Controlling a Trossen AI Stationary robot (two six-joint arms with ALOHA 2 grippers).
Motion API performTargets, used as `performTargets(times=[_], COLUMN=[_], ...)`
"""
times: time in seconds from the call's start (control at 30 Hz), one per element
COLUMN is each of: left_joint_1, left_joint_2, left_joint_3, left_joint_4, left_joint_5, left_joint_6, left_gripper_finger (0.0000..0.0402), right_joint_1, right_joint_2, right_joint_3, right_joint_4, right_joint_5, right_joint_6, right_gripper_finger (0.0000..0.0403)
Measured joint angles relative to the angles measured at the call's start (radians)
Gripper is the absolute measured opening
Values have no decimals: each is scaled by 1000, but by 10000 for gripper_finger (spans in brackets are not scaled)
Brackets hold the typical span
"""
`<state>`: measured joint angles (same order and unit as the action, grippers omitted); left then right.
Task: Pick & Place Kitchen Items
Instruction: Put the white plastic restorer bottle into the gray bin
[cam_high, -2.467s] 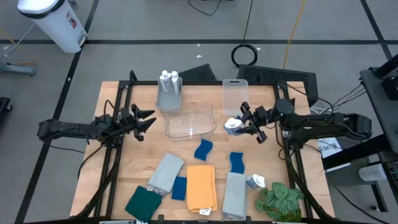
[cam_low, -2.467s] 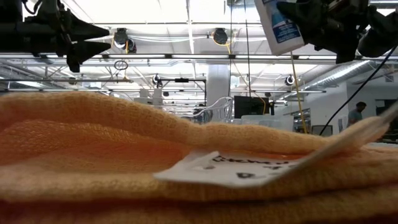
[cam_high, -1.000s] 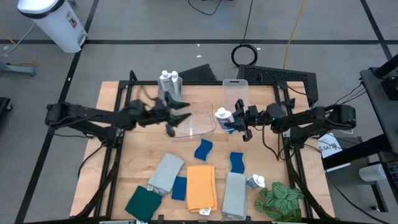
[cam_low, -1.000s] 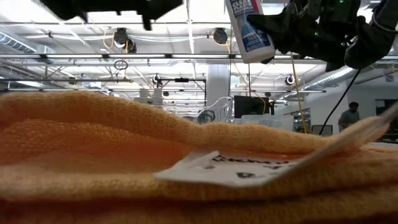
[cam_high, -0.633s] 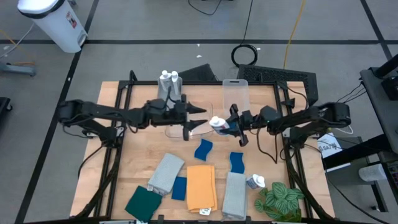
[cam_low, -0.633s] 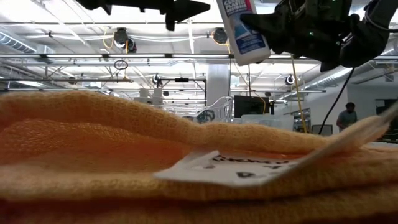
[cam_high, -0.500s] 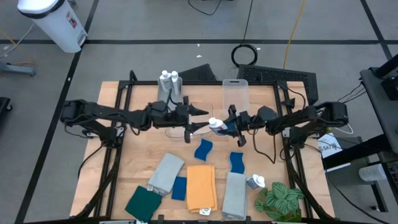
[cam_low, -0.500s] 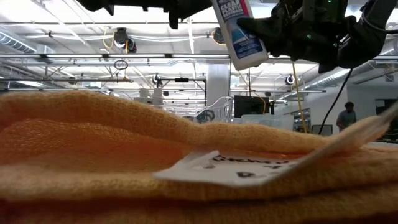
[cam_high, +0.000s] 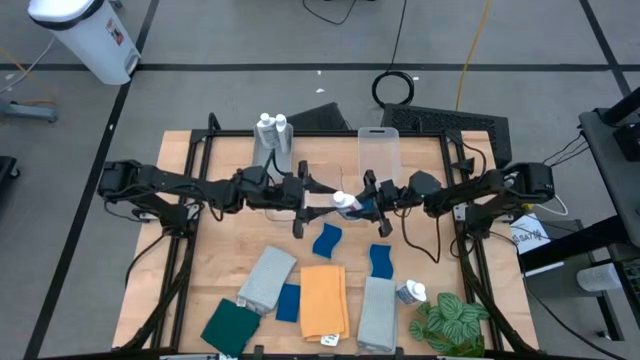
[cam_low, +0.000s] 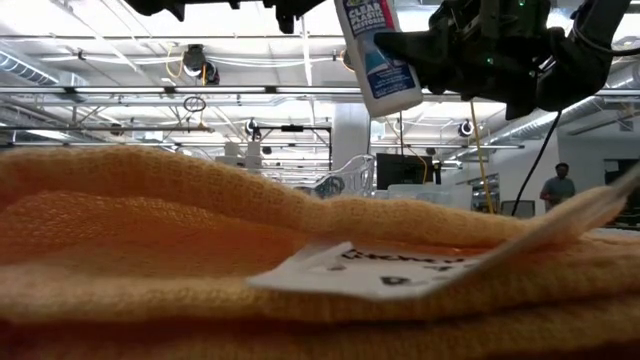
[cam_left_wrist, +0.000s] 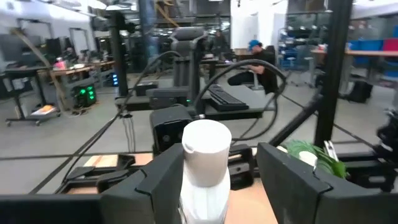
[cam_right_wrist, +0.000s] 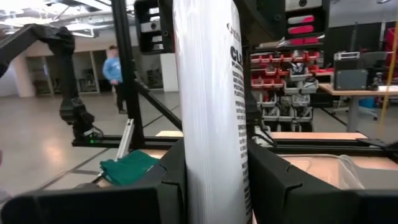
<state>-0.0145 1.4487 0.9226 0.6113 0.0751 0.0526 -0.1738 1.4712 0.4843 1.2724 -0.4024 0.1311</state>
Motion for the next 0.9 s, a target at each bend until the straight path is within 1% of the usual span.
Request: performTargets(times=[0.27,0.43,0.67,0.8,0.9], left_joint_1=[-5,-5,-4,-4,-4], left_joint_2=[0,0,0,0,0], left_joint_3=[0,0,0,0,0], left_joint_4=[1,1,-1,-2,-2], left_joint_5=[-19,-19,-23,-15,-15], left_joint_6=[-5,-4,-17,-35,-35], left_gripper_finger=[207,207,207,207,207], right_joint_1=[27,51,52,54,54], right_joint_2=[0,0,0,0,0], right_joint_3=[17,37,39,39,39], right_joint_4=[-18,-57,-52,-51,-52], right_joint_5=[13,17,17,63,66], right_joint_6=[1,-38,-39,-41,-46], right_gripper_finger=[96,96,96,96,96])
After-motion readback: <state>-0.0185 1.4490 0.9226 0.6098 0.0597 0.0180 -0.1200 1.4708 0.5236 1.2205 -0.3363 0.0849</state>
